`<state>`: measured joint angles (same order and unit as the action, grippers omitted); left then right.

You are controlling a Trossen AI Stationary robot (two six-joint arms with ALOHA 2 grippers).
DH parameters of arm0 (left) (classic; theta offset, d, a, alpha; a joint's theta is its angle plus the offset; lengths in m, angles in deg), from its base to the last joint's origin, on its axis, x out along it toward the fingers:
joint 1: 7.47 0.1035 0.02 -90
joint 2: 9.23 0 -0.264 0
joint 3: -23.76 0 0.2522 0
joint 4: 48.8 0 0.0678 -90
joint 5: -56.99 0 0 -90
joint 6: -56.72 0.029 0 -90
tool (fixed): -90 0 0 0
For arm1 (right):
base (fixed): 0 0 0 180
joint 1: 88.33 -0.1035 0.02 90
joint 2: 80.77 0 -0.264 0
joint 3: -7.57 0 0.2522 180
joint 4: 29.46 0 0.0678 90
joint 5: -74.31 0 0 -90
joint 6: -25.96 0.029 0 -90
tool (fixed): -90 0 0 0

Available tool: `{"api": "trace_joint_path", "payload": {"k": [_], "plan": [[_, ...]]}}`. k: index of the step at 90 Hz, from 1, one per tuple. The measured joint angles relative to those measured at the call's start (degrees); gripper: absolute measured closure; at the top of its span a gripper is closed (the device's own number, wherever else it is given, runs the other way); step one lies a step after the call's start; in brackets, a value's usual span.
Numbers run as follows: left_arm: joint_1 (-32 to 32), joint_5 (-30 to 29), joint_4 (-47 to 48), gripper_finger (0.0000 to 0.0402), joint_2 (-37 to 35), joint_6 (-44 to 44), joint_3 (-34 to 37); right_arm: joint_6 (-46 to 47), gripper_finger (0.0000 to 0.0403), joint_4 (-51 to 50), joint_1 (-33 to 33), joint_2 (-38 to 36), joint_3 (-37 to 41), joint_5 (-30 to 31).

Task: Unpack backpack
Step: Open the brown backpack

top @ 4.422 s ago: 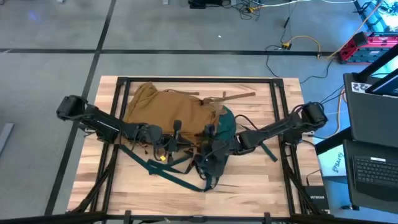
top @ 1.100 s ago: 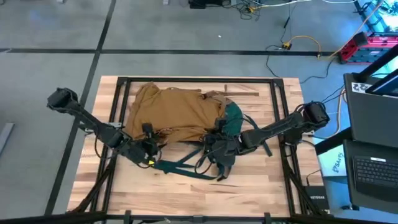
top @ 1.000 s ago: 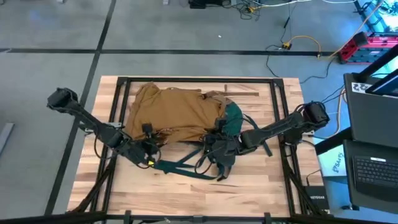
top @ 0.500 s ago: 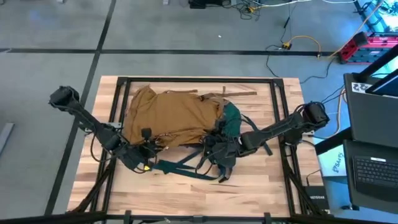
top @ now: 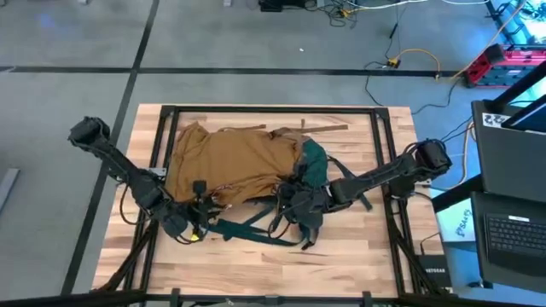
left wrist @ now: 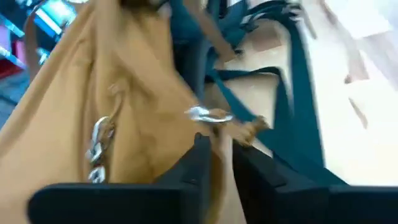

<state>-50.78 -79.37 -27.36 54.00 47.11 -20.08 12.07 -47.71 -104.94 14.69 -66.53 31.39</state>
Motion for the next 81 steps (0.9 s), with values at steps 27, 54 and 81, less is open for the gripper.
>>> {"api": "trace_joint_path", "payload": {"k": [27,54,81], "plan": [[0.9,-1.83,-2.64,0.0264,0.0,4.86,0.0,0.49,0.0391,-0.08,2.16,-0.05,0.0,-0.94],[4.69,-6.79,0.97,0.0245,0.02,5.57,0.02,0.54,0.0391,-0.12,2.51,-0.07,0.0,-2.23],[1.95,-3.95,0.4,0.0244,0.02,6.89,-0.95,0.59,0.0391,-1.33,2.51,-0.11,0.0,-3.08]]}}
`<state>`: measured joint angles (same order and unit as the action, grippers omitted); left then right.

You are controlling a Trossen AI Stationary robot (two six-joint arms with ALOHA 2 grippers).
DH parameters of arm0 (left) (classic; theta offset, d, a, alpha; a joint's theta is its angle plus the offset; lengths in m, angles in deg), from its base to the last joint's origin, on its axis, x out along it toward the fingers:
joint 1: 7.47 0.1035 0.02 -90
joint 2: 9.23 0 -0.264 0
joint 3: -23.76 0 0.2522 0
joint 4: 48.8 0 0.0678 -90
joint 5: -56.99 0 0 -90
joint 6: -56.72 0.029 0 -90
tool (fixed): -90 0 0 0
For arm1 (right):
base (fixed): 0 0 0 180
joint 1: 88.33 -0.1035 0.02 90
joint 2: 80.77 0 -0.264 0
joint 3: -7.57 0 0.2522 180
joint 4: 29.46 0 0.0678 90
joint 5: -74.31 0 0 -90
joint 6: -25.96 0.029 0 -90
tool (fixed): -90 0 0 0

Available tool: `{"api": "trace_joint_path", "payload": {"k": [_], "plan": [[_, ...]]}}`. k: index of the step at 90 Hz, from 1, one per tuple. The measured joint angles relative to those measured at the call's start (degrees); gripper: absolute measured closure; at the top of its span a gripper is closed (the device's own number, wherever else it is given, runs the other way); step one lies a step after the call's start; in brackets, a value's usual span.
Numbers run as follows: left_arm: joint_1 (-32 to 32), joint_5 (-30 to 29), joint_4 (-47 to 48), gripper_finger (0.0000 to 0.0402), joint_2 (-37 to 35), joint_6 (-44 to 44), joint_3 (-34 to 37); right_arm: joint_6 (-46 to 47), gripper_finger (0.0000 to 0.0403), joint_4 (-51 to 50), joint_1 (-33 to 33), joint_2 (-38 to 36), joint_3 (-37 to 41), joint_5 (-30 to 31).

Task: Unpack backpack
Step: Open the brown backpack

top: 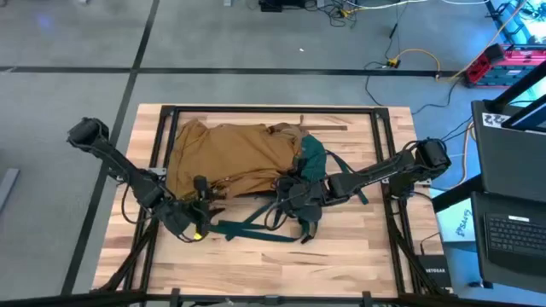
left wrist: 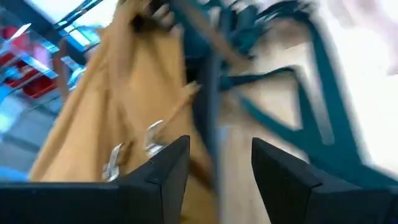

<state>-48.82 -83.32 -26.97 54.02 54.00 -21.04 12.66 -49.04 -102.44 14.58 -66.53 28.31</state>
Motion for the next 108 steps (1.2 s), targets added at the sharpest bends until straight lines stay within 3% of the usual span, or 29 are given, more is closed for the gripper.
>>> {"api": "trace_joint_path", "payload": {"k": [16,41,61,92,108], "plan": [[-3.49,-4.19,0.13,0.0244,0.0,2.97,-1.1,0.0,0.0391,-0.15,0.02,-0.02,0.0,-0.05],[1.12,-7.24,1.99,0.0244,0.0,4.15,-1.1,0.24,0.0391,-0.22,0.02,-0.02,0.0,-0.1],[7.46,0.33,0.51,0.0244,0.35,6.16,-1.1,1.14,0.0391,-0.3,0.0,-0.02,0.0,-0.19],[10.09,1.26,-7.32,0.0247,3.79,15.46,-1.1,1.51,0.0391,-0.81,-0.01,-0.02,0.0,-1.14],[8.33,1.65,-9.58,0.0291,3.85,18.66,-1.1,1.52,0.0391,-1.08,-0.02,-0.02,0.0,-1.17]]}}
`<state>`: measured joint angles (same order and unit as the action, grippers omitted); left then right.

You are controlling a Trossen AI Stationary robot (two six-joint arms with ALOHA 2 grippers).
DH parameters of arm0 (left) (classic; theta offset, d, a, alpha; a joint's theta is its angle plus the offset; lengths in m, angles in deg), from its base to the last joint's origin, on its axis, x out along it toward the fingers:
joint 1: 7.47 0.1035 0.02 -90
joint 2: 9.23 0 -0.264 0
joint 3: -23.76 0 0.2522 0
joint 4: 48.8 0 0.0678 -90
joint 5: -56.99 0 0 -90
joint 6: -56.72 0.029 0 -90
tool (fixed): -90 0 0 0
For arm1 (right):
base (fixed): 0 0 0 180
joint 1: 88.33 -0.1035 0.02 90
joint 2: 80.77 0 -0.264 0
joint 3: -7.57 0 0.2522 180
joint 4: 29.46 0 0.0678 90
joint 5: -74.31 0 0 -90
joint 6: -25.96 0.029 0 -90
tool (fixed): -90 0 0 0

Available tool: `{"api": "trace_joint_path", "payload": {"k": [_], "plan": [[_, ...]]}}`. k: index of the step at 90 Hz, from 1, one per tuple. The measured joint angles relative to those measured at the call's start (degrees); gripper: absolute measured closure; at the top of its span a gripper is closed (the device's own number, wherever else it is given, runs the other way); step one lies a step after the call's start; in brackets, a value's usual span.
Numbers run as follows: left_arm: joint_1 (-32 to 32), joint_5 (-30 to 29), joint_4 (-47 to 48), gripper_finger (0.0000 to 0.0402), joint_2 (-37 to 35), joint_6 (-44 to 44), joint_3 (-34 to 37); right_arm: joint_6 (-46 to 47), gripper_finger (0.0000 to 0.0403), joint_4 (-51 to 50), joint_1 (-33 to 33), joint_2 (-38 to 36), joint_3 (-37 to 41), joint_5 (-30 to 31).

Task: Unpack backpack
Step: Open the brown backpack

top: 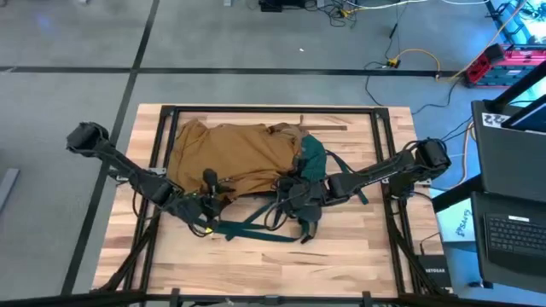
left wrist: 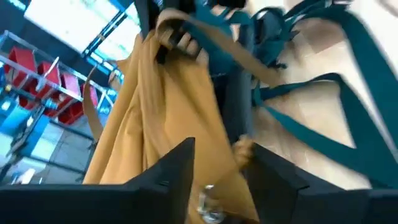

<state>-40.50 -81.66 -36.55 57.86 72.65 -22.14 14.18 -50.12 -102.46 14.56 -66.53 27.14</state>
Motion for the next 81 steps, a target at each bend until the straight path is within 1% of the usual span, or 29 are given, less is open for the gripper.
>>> {"api": "trace_joint_path", "payload": {"k": [24,36,49,57,71,81], "plan": [[-2.44,-0.43,1.13,0.0393,0.0,0.25,0.0,0.26,0.0391,-0.16,0.0,0.0,0.0,-0.04],[-3.82,-0.99,1.43,0.0398,0.0,-1.02,0.0,1.18,0.0391,-0.29,0.0,0.0,0.0,0.39],[-7.35,0.52,3.68,0.0399,0.0,-4.19,0.0,2.37,0.0391,-0.74,-0.04,0.0,-0.02,4.77],[-9.56,0.91,6.74,0.04,-0.02,-9.86,-0.02,2.35,0.0391,-0.43,-0.13,0.0,-0.02,6.26],[-11.92,1.01,14.83,0.0401,0.28,-23.51,-0.07,1.35,0.0391,1.8,0.07,0.0,-0.07,6.49],[-12.19,3.43,15.43,0.0401,0.96,-30.02,1.98,-0.02,0.0391,3.61,0.09,0.08,-0.07,6.03]]}}
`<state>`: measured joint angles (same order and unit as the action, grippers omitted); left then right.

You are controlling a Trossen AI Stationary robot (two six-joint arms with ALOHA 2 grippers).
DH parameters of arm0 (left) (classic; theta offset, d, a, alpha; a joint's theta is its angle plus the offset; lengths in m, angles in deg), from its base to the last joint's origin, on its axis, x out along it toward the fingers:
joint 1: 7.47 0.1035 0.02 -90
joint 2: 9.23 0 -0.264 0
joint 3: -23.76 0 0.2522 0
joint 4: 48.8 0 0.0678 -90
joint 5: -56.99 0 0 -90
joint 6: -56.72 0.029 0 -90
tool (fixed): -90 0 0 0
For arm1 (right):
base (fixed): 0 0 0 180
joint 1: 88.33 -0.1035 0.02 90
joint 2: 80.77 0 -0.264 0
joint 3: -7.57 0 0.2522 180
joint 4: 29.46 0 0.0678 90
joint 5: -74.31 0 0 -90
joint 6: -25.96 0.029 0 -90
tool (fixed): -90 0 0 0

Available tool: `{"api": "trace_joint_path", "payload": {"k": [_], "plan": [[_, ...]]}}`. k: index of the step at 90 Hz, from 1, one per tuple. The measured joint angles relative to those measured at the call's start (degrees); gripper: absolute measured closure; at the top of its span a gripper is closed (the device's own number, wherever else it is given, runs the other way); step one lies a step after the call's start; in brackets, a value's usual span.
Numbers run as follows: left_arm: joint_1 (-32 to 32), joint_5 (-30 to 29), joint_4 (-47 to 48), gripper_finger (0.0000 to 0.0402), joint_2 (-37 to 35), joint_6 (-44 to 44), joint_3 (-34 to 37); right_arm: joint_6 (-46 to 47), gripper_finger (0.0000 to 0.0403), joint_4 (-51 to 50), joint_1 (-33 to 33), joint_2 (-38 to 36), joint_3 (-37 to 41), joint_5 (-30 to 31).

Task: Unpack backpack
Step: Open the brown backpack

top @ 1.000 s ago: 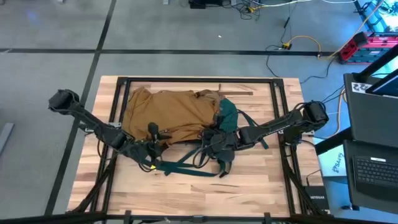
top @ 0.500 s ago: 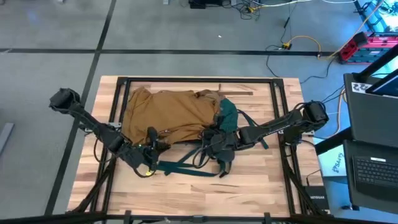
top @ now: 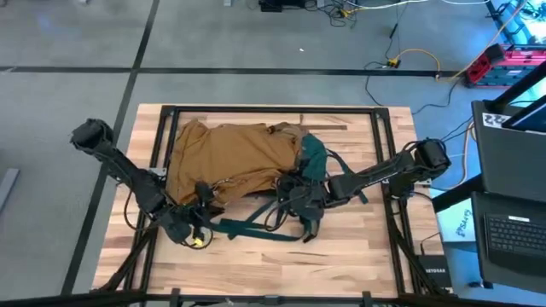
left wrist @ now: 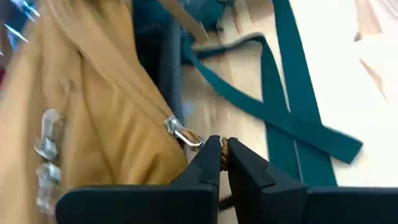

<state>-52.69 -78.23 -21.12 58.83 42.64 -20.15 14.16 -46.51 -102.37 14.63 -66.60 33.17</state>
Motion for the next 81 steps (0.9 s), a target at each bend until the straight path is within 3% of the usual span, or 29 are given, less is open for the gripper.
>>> {"api": "trace_joint_path", "payload": {"k": [48,54,65,81], "plan": [[-0.54,4.26,7.02,0.0401,-0.17,-16.08,3.22,0.34,0.0391,0.32,0.16,0.12,-0.02,-4.4],[-0.64,4.1,5.43,0.0401,-0.15,-14.09,3.46,2.65,0.0391,-0.91,0.37,0.1,-0.02,-8.85],[-0.94,4.2,0.06,0.0394,0.07,-4.87,3.75,5.12,0.0382,-1.52,1.18,0.25,-0.02,-25.71],[-0.78,0.54,-7.3,0.0352,-1.14,10.82,0.9,7.53,0.0323,-4.8,0.02,0.89,-0.02,-23.38]]}}
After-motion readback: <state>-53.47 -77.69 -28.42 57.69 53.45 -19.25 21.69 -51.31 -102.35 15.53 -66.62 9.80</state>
